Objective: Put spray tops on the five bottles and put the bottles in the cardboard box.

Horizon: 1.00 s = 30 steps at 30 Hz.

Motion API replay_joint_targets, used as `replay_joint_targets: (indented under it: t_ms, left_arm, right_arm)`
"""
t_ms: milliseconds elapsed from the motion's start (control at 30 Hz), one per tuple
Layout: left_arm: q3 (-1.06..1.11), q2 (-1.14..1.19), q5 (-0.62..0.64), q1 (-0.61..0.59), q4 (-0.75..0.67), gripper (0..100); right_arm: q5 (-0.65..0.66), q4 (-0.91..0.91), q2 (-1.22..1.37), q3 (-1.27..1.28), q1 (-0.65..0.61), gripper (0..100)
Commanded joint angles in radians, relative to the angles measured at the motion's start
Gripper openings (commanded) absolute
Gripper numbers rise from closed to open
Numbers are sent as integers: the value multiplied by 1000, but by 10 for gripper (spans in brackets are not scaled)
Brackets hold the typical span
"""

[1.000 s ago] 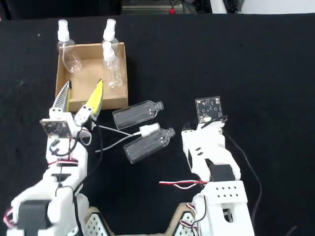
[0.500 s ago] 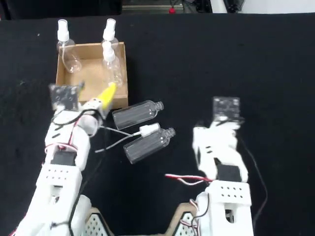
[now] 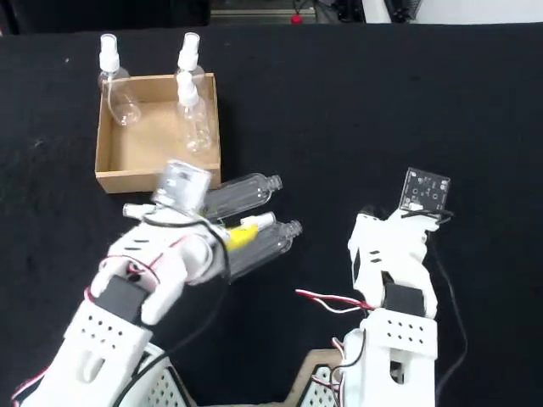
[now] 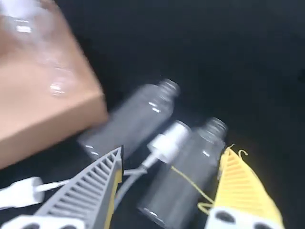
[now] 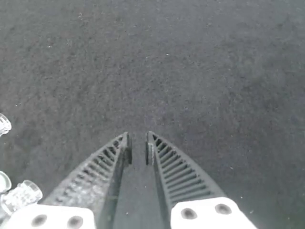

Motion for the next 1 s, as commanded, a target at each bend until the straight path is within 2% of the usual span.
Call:
replay_joint_targets:
  t_ms: [0,133,333,567,733,967]
  left_arm:
    - [-90,54,-46,127,25,309]
    - [-194,292,-54,151,25,311]
    - [-389,600,-61,145,23,311]
    - [-433,744,-81,137,-3,311]
    - [-433,813,-265,156,-44,311]
    - [-544,939,-279,156,-31,311]
  right_arm:
    - [-8,-32,-33,-41,21,60]
    - [-5,-32,-33,-42,26,60]
    - [-8,-28,-33,-58,100,60]
    - [-8,-32,-33,-56,95,60]
    - [-8,-32,-33,-56,95,60]
    - [-8,-32,-33,-56,94,60]
